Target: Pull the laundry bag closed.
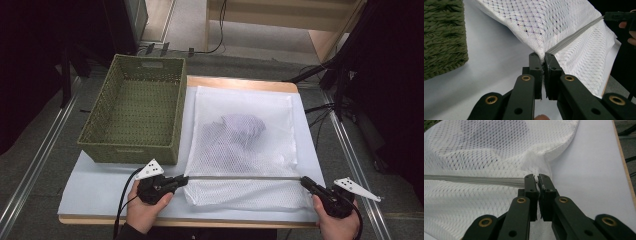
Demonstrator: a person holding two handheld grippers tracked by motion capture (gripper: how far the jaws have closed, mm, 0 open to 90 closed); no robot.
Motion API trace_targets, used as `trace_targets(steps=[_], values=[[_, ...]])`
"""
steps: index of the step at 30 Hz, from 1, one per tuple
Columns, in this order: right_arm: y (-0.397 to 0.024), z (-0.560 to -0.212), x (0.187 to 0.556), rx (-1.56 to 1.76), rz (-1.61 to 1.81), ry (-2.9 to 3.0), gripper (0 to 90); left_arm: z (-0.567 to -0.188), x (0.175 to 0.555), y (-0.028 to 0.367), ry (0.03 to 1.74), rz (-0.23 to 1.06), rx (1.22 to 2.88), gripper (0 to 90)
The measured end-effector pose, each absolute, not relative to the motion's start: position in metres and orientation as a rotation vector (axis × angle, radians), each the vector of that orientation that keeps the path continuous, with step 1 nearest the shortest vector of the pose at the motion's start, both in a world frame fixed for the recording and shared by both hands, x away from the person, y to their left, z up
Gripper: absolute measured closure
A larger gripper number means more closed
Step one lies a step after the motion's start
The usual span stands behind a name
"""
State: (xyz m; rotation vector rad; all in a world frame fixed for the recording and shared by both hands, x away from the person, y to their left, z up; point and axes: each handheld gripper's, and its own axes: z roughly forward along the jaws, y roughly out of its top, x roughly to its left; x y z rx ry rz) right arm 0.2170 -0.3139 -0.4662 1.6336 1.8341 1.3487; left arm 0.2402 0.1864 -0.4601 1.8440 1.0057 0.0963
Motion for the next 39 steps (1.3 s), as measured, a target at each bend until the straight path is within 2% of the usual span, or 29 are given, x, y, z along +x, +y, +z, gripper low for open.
trace_targets(steps=[6,9,12,15,20,31,39], values=[[-0.313,-0.467,0.218,1.637,1.336,1.834,87.7,-0.461,0.242,0.186,0.979,0.071,1.869,86.2],[-0.315,-0.468,0.218,1.627,1.384,1.834,86.8,-0.461,0.242,0.188,0.944,0.056,1.868,78.8],[-0.313,-0.47,0.219,1.606,1.409,1.823,76.8,-0.457,0.24,0.189,0.931,0.114,1.867,63.7],[-0.305,-0.469,0.219,1.541,1.378,1.845,65.7,-0.454,0.239,0.192,0.914,0.135,1.844,52.6],[-0.298,-0.468,0.221,1.482,1.362,1.855,48.2,-0.451,0.237,0.201,0.898,0.178,1.821,38.2],[-0.29,-0.47,0.225,1.449,1.321,1.854,19.5,-0.448,0.234,0.213,0.921,0.264,1.819,17.3],[-0.291,-0.47,0.226,1.427,1.345,1.858,14.0,-0.447,0.232,0.226,0.918,0.263,1.823,13.3]])
